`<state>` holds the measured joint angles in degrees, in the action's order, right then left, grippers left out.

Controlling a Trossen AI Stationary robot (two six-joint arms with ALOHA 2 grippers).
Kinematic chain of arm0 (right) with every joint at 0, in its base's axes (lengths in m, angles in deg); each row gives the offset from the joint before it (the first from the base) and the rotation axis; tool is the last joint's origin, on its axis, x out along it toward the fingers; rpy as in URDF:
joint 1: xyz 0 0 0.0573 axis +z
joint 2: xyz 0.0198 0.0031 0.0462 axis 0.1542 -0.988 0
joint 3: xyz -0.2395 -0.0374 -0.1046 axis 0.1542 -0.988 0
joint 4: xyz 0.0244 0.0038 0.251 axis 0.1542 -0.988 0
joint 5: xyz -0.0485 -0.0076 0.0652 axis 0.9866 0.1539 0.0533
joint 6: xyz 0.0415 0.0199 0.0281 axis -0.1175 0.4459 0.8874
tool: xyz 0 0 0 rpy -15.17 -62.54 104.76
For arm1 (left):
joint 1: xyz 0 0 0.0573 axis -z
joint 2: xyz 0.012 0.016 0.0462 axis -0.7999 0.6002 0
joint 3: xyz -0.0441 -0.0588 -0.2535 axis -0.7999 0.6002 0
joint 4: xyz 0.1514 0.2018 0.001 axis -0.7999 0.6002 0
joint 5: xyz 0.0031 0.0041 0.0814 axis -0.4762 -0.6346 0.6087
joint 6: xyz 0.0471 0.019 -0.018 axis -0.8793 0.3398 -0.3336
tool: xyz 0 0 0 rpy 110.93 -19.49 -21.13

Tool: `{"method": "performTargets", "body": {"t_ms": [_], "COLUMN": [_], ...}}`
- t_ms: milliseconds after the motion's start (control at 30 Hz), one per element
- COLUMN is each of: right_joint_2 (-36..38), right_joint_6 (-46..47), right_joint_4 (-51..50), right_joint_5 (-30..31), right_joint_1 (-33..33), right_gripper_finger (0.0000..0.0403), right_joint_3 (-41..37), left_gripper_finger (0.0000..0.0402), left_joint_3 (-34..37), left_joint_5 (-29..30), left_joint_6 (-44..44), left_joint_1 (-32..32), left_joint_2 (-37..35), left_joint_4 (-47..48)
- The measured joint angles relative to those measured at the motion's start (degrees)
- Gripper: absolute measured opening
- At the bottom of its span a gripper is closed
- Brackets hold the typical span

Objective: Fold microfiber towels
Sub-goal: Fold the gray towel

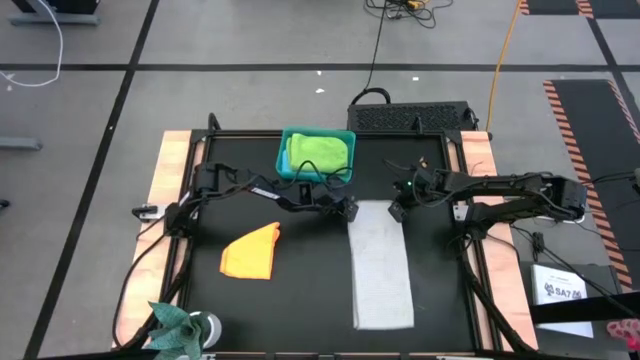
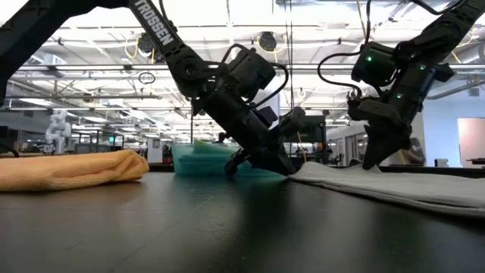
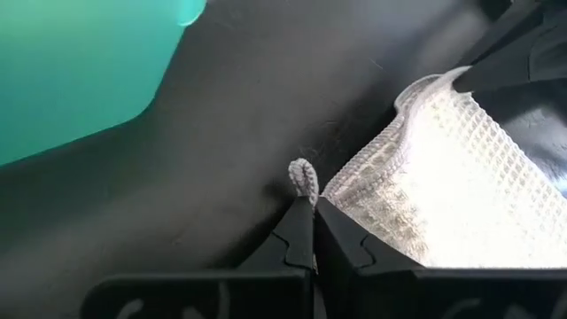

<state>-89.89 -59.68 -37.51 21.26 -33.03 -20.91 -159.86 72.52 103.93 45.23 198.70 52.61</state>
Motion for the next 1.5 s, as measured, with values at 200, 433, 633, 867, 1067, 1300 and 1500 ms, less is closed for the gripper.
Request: {"method": "performTargets", "body": {"t_ms": [200, 433, 633, 867, 1067, 1300, 1500], "right_joint_2": [0.0, 0.0, 0.0, 0.9, 5.7, 12.8, 15.4], "right_joint_6": [-1.5, -4.7, -5.5, -3.9, -1.4, 2.0, 5.0], "right_joint_4": [1.3, 0.1, -0.2, -0.2, -1.0, -6.0, -8.0], "right_joint_5": [0.3, 1.6, 1.2, -1.7, -1.7, -1.7, -1.6], "right_joint_1": [-1.3, -4.6, -5.4, -3.6, 0.2, 4.0, 8.4], "right_gripper_finger": [0.0001, 0.0001, 0.0001, 0.0000, 0.0000, 0.0000, 0.0000], "right_joint_3": [0.3, 1.5, 2.2, 2.2, 2.2, 2.2, 2.2], "left_gripper_finger": [0.0001, 0.0001, 0.0000, 0.0000, 0.0000, 0.0000, 0.0000], "left_joint_3": [0.0, 0.0, -0.1, -0.1, -0.1, -0.1, -0.1], "left_joint_5": [0.5, 2.1, 1.7, 2.1, 2.0, 1.0, 0.8], "left_joint_6": [-0.3, -3.4, -2.9, -2.6, -2.1, -1.7, -0.7], "left_joint_1": [-1.3, -3.0, -3.3, -2.4, -2.4, -1.1, 1.6], "left_joint_2": [-0.7, -4.4, -4.6, -4.6, -4.6, -4.6, -4.6], "left_joint_4": [0.7, 5.2, 4.7, 3.6, 3.6, 0.4, -0.3]}}
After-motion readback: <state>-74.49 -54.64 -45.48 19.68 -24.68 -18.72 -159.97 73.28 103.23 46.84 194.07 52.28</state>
